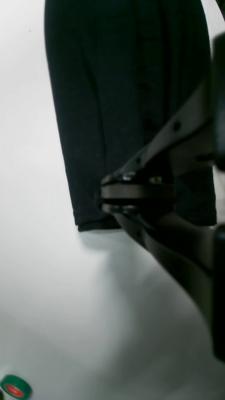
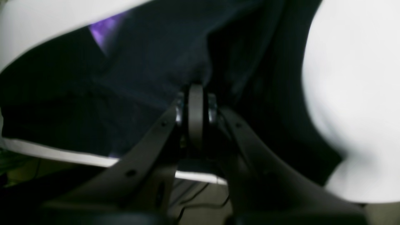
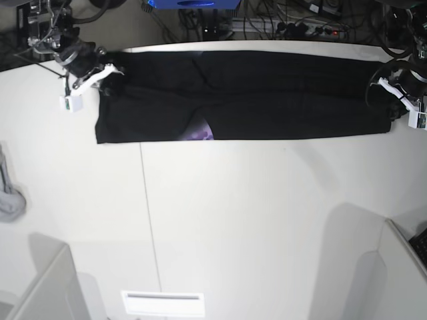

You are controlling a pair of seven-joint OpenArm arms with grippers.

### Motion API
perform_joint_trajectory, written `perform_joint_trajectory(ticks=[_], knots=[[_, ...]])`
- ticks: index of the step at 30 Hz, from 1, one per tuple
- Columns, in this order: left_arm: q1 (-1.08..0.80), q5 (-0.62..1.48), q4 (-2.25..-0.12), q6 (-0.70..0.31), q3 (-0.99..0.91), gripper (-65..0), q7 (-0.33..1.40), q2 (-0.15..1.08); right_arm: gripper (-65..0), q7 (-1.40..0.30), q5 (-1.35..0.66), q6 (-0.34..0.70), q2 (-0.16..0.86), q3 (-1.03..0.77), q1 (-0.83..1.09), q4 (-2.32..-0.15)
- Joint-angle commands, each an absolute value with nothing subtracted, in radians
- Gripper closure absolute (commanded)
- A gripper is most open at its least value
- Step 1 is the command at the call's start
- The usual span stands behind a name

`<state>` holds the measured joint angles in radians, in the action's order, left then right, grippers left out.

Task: Fold the T-shirt properly
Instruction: 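Lower the folded edge onto the first edge with both grippers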

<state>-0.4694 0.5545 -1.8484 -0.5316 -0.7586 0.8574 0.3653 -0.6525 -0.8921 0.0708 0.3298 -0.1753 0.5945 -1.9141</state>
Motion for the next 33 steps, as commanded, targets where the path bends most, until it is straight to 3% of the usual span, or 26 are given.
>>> perform_joint_trajectory(ticks=[1, 16, 17, 20, 23, 26, 28, 33], knots=[[-0.475, 0.561, -1.857, -0.529, -0.766, 0.0, 0.839, 0.372, 0.0, -0.628, -0.906, 0.079, 0.341, -0.180, 0.595, -1.922], [-0.461, 0.475, -1.773, -0.532, -0.768, 0.0, 0.835, 0.348, -1.2, -0.628, -0.906, 0.077, 0.341, -0.191, 0.595, -1.908], [-0.461, 0.476, -1.774, -0.532, -0.771, -3.1, 0.835, 0.348, -8.0, -0.628, -0.906, 0.077, 0.341, -0.191, 0.595, -1.908], [-0.463, 0.476, -1.778, -0.532, -0.774, -21.6, 0.835, 0.348, -21.9, -0.627, -0.906, 0.076, 0.340, -0.193, 0.595, -1.908], [-0.464, 0.475, -1.778, -0.532, -0.777, -38.2, 0.835, 0.348, -22.7, -0.625, -0.906, 0.076, 0.326, -0.226, 0.598, -1.908], [-0.464, 0.483, -1.781, -0.532, -0.805, -48.7, 0.835, 0.349, -22.7, -0.627, -0.906, 0.076, 0.300, -0.295, 0.619, -1.910], [-0.463, 0.483, -1.811, -0.533, -0.845, -52.2, 0.835, 0.337, -22.7, -0.625, -0.906, 0.087, 0.283, -0.325, 0.628, -1.923], [-0.447, 0.481, -1.920, -0.590, -0.895, -52.2, 0.835, 0.248, -22.7, -0.622, -0.906, 0.134, 0.280, -0.288, 0.628, -1.979]])
